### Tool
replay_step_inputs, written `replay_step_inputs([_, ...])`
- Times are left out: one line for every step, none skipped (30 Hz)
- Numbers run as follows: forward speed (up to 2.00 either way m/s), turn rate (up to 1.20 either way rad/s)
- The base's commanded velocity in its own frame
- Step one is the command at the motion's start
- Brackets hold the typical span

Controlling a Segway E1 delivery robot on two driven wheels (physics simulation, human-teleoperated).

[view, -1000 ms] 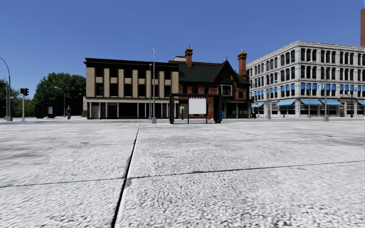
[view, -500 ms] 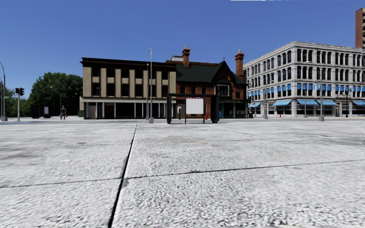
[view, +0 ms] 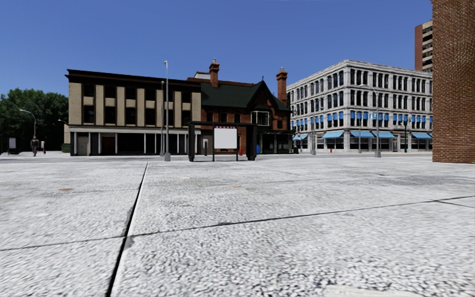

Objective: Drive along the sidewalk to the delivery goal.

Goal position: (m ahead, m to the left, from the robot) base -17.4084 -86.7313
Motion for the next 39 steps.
replay_step_inputs([0.0,-0.58])
replay_step_inputs([0.0,-0.58])
replay_step_inputs([0.0,-0.58])
replay_step_inputs([0.0,-0.58])
replay_step_inputs([0.0,-0.58])
replay_step_inputs([0.0,-0.58])
replay_step_inputs([0.0,-0.58])
replay_step_inputs([0.0,-0.58])
replay_step_inputs([0.0,-0.58])
replay_step_inputs([0.0,-0.58])
replay_step_inputs([0.0,-0.58])
replay_step_inputs([0.0,-0.58])
replay_step_inputs([0.0,-0.58])
replay_step_inputs([0.0,-0.58])
replay_step_inputs([0.0,-0.58])
replay_step_inputs([0.0,-0.58])
replay_step_inputs([0.0,-0.58])
replay_step_inputs([0.0,-0.58])
replay_step_inputs([0.0,-0.58])
replay_step_inputs([0.0,-0.58])
replay_step_inputs([0.0,-0.58])
replay_step_inputs([0.0,-0.58])
replay_step_inputs([0.0,-0.58])
replay_step_inputs([0.0,-0.58])
replay_step_inputs([0.0,-0.58])
replay_step_inputs([0.0,-0.58])
replay_step_inputs([0.0,-0.58])
replay_step_inputs([0.11,-0.58])
replay_step_inputs([0.11,-0.58])
replay_step_inputs([0.53,-0.58])
replay_step_inputs([0.88,-0.58])
replay_step_inputs([1.0,-0.58])
replay_step_inputs([1.0,-0.58])
replay_step_inputs([1.05,-0.58])
replay_step_inputs([1.07,-0.58])
replay_step_inputs([1.09,-0.58])
replay_step_inputs([1.09,-0.58])
replay_step_inputs([1.12,-0.58])
replay_step_inputs([1.14,-0.58])
